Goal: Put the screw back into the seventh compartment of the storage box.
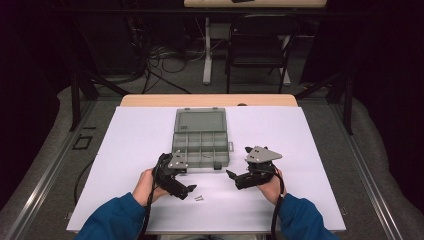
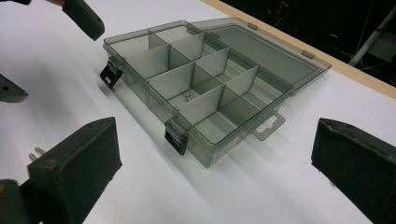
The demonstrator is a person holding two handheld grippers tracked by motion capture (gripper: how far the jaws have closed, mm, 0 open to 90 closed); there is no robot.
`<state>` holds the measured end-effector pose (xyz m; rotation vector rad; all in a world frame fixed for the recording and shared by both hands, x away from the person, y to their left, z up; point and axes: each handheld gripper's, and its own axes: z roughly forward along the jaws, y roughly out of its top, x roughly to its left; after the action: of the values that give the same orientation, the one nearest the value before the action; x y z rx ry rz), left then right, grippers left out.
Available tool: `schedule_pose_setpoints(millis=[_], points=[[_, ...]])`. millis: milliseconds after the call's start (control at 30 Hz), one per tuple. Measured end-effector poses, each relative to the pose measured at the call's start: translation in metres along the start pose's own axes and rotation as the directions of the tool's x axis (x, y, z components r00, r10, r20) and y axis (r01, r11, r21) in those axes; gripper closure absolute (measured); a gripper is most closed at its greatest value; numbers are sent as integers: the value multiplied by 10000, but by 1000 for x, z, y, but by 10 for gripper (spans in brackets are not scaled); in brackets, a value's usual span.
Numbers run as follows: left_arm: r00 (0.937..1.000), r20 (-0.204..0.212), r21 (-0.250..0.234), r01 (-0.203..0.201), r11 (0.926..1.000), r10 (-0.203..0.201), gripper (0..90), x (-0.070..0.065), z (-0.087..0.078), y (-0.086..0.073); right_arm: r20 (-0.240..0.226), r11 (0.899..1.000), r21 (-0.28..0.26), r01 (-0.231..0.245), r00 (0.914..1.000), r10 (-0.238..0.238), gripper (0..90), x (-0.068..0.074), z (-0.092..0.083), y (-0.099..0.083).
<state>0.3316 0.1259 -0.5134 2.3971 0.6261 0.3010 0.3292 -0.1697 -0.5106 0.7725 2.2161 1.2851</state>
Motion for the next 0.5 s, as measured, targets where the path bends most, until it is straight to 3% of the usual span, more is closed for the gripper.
schedule_pose_setpoints(millis=[467,500], points=[[9980,579,771,-306,9966,261,0,-5,13,-1,8,9999,3,-103,9999,103,3,-2,0,-1],[9964,790,1003,-401,9941,322,1,-7,16,-1,-10,9999,30,-103,9999,103,4,-2,0,-1]])
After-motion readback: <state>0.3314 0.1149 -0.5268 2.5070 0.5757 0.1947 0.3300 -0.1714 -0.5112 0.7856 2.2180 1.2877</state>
